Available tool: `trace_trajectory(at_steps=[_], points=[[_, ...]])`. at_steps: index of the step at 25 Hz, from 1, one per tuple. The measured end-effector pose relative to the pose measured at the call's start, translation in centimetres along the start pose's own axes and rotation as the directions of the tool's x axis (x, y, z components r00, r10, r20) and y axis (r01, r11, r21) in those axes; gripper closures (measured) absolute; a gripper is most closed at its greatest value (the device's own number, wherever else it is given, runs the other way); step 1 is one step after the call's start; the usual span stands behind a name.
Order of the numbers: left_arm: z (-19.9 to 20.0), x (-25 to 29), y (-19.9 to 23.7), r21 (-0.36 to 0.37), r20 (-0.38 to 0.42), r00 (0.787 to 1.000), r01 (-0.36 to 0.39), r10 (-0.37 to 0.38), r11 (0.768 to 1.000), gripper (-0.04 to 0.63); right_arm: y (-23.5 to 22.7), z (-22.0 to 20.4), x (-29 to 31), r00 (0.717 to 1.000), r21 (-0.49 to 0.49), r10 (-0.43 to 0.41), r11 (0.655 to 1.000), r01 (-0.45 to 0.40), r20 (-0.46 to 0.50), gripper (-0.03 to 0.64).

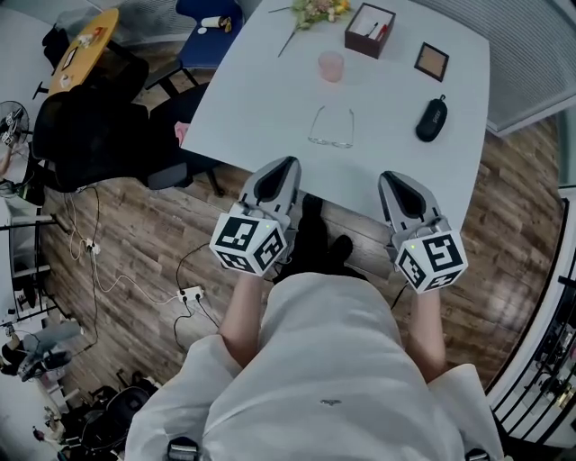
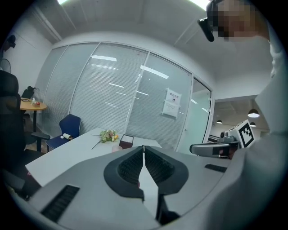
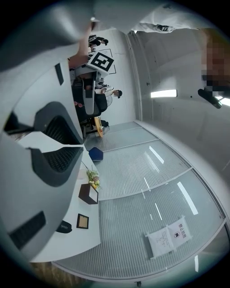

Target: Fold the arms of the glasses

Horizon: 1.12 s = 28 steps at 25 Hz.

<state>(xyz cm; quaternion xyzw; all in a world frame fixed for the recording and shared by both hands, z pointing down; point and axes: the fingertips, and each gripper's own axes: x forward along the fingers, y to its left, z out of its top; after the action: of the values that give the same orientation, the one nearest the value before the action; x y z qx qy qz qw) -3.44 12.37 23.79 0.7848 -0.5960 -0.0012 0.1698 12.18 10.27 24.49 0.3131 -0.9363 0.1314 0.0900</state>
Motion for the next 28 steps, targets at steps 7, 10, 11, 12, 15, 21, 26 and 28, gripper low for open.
trace_trajectory(at_steps=[7,10,11,12,15,21,26,28], points=[[0.7,2.8,2.5,-0.015,-0.002,1.0,0.019,-0.019,1.0,0.572,-1.5,1.2,3.7,1.0,-0.005,0.01,1.0,-0.01,-0.017,0.583],[0.8,4.4,4.1,-0.047,-0.013,0.999,0.032,-0.033,0.998,0.552,-2.3,2.2,5.6,1.0,-0.012,0.007,1.0,-0.007,-0.021,0.578],[0.8,5.1,4.5,-0.056,-0.02,0.999,0.038,-0.039,0.998,0.525,-2.6,2.3,6.2,1.0,-0.012,0.005,1.0,-0.005,-0.027,0.578],[0.8,5.8,4.9,-0.06,-0.026,0.999,0.043,-0.045,0.997,0.522,-3.0,2.4,6.8,0.999,-0.01,0.002,1.0,-0.002,-0.033,0.578],[1.1,7.7,6.3,-0.064,-0.041,0.997,0.062,-0.065,0.996,0.518,-4.2,2.9,8.8,0.999,-0.003,-0.016,1.0,0.016,-0.047,0.568],[2.7,11.5,9.4,-0.093,-0.049,0.991,0.121,-0.126,0.988,0.513,-5.7,4.3,12.8,0.997,-0.01,-0.048,0.999,0.047,-0.063,0.545],[3.4,14.2,10.7,-0.101,-0.079,0.976,0.193,-0.201,0.976,0.486,-6.8,5.3,14.6,0.992,-0.008,-0.097,0.995,0.097,-0.076,0.525],[3.5,15.5,10.8,-0.103,-0.09,0.968,0.227,-0.236,0.968,0.482,-7.5,5.4,15.1,0.989,-0.007,-0.123,0.992,0.123,-0.085,0.52]])
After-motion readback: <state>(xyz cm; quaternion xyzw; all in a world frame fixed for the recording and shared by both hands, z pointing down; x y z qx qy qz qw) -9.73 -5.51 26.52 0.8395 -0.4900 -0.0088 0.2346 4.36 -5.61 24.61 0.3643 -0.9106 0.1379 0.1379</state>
